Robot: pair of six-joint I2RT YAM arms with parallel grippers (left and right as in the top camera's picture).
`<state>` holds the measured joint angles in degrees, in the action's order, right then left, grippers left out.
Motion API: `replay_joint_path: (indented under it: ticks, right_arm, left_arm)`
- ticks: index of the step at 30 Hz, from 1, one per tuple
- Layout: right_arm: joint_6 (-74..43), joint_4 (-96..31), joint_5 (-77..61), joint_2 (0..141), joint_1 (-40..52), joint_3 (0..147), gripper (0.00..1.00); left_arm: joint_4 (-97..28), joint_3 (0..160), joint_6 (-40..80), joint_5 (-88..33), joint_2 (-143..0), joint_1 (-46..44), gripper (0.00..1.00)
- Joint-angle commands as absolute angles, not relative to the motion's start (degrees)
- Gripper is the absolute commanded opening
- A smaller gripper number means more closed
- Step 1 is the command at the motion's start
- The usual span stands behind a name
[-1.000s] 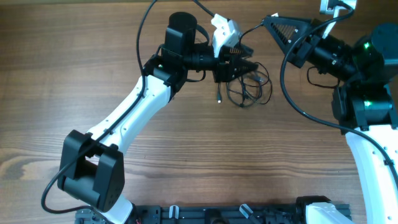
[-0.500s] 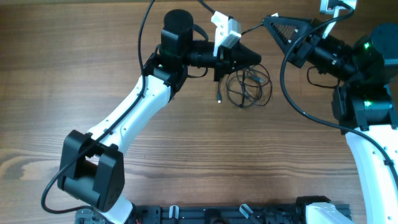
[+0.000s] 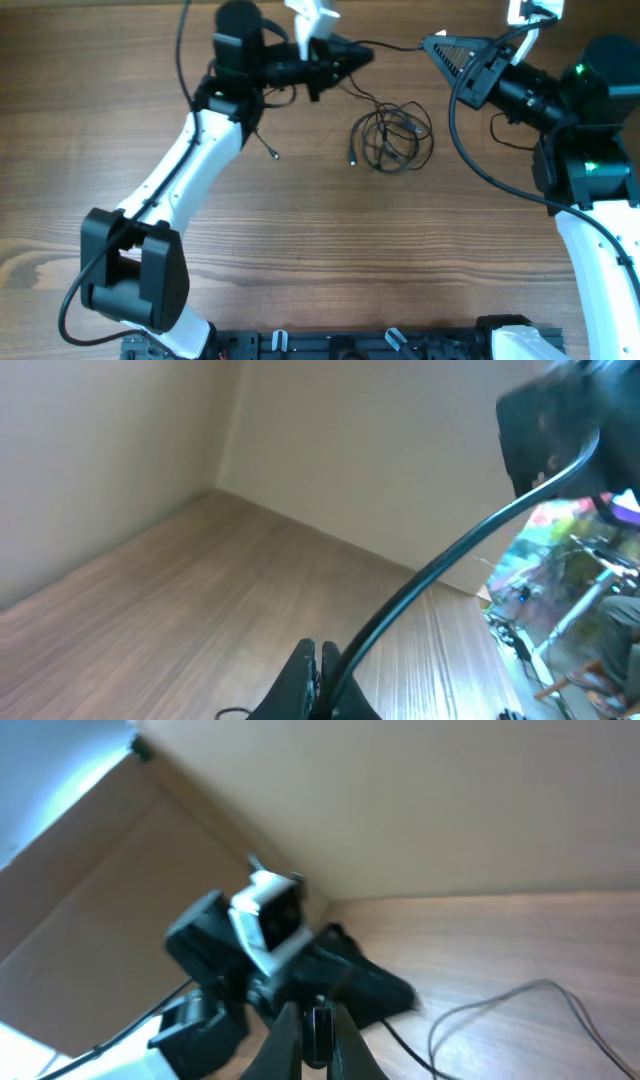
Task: Untangle cables
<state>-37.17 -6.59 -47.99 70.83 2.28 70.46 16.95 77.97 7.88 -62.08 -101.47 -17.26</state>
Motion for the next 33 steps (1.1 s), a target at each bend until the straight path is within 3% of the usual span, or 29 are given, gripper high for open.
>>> replay_joint_path:
  ticks: [1, 4, 5, 6, 9, 10, 28, 33]
  right_arm:
    - [-34.28, -12.03, -37.85, 71.05, 2.39, 71.68, 0.05]
    - [-32.23, -17.21, -33.47, 71.50, 2.39, 71.68, 0.05]
    - [-31.35, -18.37, -33.06, 71.81, 2.42, 71.68, 0.17]
    - [-30.59, -19.70, -32.58, 72.12, 2.42, 71.66, 0.42]
    - [-30.20, -23.20, -30.59, 73.67, 2.42, 71.66, 0.97]
    - [-30.13, -24.29, -30.15, 74.52, 2.42, 71.66, 1.00]
    - [-31.35, -25.78, -26.09, 90.63, 14.81, 71.64, 0.98]
    - [-31.68, -25.82, -24.40, 93.45, 16.97, 71.64, 0.78]
  left_arm:
    - [16.82, 78.76, 9.93, -63.94, -100.18, -13.72, 0.04]
    - [16.69, 78.76, 9.96, -64.07, -99.37, -12.67, 0.04]
    - [16.71, 78.76, 9.93, -64.05, -99.09, -12.56, 0.04]
    - [16.71, 78.76, 9.91, -64.01, -98.72, -12.56, 0.04]
    - [16.75, 78.76, 9.93, -64.01, -97.32, -12.60, 0.04]
    - [16.75, 78.76, 9.93, -64.01, -96.64, -12.62, 0.04]
    - [17.04, 78.83, 9.91, -55.37, -86.67, -12.62, 0.04]
    - [16.95, 80.84, 9.93, -55.35, -86.56, -12.53, 0.04]
